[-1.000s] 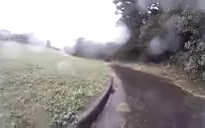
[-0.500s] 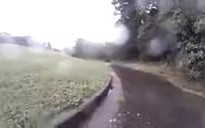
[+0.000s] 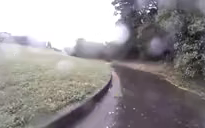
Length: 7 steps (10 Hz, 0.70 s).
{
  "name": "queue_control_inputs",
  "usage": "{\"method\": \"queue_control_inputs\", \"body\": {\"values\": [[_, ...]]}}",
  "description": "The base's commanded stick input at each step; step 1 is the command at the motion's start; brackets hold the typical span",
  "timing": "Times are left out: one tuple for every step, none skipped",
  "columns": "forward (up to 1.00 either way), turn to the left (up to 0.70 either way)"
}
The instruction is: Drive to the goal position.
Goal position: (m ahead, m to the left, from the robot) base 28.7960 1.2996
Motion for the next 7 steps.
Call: {"method": "queue_control_inputs", "body": {"values": [[0.00,-1.00],[0.00,-1.00],[0.00,-1.00],[0.00,-1.00],[0.00,-1.00],[0.00,-1.00],[0.00,-1.00]]}}
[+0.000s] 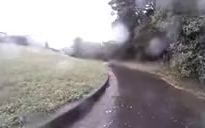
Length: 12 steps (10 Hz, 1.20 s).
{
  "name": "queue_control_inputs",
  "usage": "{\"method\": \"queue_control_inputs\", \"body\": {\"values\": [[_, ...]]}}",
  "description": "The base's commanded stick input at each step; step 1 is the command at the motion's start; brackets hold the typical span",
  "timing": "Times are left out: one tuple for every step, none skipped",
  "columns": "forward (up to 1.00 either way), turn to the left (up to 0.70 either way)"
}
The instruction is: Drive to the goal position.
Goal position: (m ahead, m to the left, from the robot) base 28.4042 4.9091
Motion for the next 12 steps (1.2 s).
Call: {"method": "queue_control_inputs", "body": {"values": [[0.00,-1.00],[0.00,-1.00],[0.00,-1.00],[0.00,-1.00],[0.00,-1.00],[0.00,-1.00],[0.00,-1.00],[0.00,-0.48],[1.00,0.00],[1.00,0.00],[1.00,0.00],[1.00,0.00]]}}
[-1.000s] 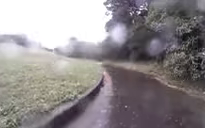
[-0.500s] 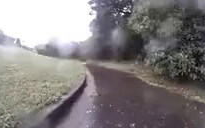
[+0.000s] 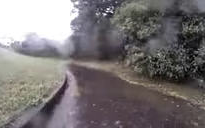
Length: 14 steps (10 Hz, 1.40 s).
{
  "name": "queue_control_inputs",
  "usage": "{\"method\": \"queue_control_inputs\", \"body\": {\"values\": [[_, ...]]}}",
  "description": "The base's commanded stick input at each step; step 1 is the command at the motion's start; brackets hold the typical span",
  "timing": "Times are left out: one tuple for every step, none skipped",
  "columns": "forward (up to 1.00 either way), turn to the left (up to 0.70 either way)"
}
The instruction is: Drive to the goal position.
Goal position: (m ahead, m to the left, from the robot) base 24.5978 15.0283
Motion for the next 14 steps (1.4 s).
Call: {"method": "queue_control_inputs", "body": {"values": [[1.00,0.00],[1.00,0.00],[1.00,0.00],[1.00,0.00],[1.00,0.00],[1.00,0.00],[1.00,0.00],[1.00,0.00],[1.00,0.02],[1.00,0.25],[1.00,0.38],[1.00,0.40],[1.00,0.40],[1.00,0.40]]}}
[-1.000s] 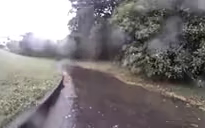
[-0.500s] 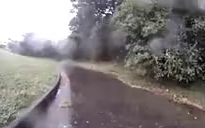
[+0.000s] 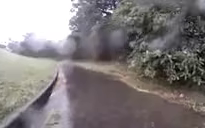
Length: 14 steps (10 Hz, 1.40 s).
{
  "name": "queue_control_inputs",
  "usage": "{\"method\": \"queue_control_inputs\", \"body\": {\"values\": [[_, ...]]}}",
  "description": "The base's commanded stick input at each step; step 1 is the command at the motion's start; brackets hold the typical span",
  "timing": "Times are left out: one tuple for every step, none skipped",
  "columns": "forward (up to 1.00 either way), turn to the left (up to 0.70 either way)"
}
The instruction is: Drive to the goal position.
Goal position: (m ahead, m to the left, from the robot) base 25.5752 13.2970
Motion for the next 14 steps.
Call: {"method": "queue_control_inputs", "body": {"values": [[1.00,0.40],[1.00,0.06],[1.00,0.00],[1.00,0.00],[1.00,0.00],[1.00,0.00],[1.00,0.00],[1.00,0.00],[1.00,0.00],[1.00,0.00],[1.00,0.00],[1.00,0.00],[1.00,0.00],[1.00,0.00]]}}
